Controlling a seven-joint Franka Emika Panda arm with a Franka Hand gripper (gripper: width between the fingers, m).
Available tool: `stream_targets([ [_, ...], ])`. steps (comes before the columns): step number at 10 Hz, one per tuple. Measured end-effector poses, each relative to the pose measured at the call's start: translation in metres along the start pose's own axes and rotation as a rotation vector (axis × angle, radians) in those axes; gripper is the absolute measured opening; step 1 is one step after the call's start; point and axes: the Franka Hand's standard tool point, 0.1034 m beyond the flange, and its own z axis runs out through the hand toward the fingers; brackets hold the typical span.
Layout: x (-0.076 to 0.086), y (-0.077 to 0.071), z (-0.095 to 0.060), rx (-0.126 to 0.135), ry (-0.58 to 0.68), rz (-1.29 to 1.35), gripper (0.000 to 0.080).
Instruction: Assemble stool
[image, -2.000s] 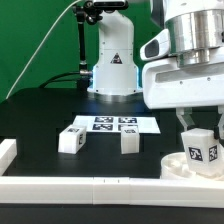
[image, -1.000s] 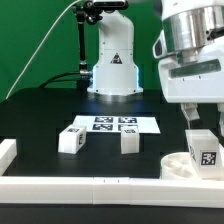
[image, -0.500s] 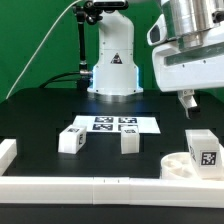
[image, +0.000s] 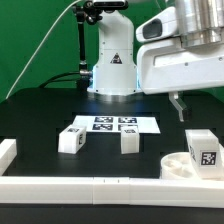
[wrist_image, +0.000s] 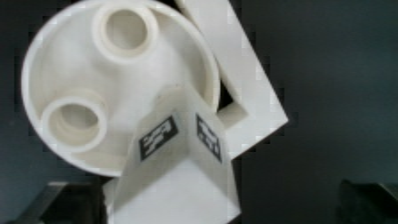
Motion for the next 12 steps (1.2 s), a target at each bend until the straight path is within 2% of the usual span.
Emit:
stream_targets([
  [2, 0.000, 0.000, 0.000, 0.000, 0.000, -0.154, 0.0649],
  [4, -0.002, 0.000, 0.002, -0.060, 0.004, -0.505, 0.0649],
  [6, -0.004, -0.005, 0.006, -0.069, -0.044, -0.730, 0.0649],
  [9, -0.001, -0.002, 0.006, -0.070, -0.048, -0.921, 0.0649],
  [11, 0.000, 0.000, 0.008, -0.095, -0.073, -1.230, 0.0649],
  [12, 0.002, -0.003, 0.011, -0.107, -0.108, -1.351, 0.0649],
])
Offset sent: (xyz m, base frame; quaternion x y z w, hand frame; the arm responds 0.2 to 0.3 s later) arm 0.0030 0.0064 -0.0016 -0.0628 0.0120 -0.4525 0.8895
